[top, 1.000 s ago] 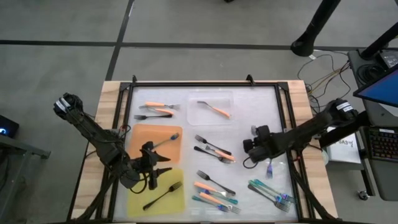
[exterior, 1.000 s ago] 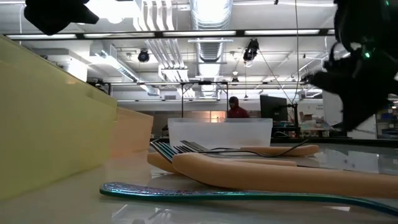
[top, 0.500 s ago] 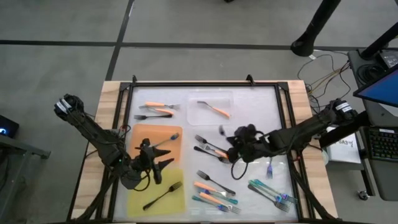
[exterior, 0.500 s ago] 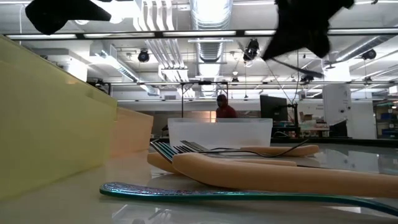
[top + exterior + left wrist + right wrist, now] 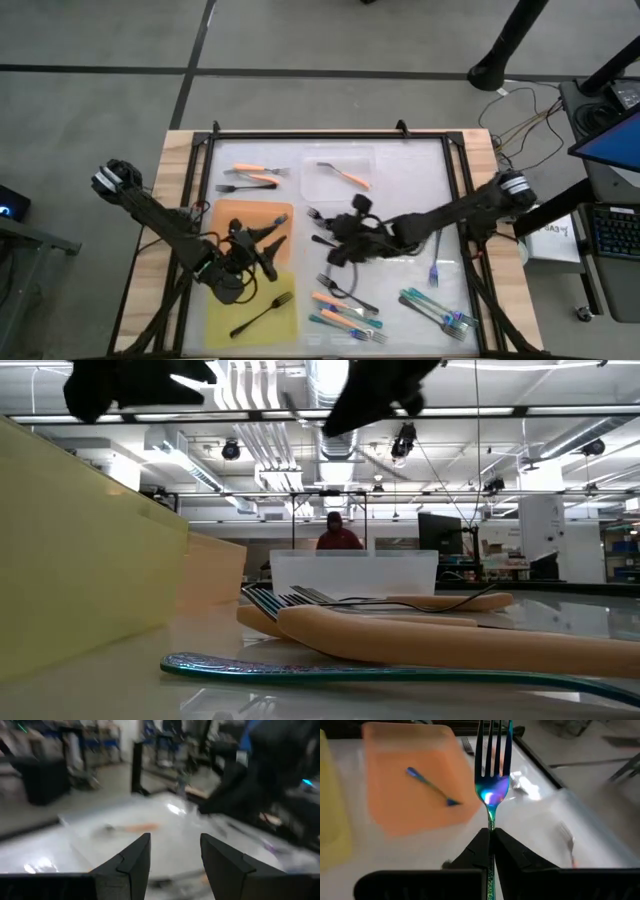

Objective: Sort silverware by color (type)
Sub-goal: Put the blue fork into the orange bin

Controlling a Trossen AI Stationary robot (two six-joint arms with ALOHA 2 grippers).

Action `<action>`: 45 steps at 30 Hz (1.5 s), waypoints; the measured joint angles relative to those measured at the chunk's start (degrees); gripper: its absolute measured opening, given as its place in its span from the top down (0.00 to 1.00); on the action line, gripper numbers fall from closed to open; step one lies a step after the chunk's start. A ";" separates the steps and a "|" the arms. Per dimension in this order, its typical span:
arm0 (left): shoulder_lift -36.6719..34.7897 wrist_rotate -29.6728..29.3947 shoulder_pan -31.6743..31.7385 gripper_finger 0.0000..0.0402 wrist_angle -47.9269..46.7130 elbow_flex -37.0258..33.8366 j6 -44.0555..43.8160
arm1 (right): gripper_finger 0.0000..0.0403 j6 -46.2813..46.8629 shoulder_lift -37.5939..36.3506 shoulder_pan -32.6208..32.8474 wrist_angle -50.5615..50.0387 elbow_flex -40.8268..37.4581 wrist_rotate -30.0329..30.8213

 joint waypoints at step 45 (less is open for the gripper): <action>-14.46 -6.70 -2.92 0.62 0.25 0.00 19.35 | 0.98 -17.90 31.87 -13.12 30.93 26.53 -24.79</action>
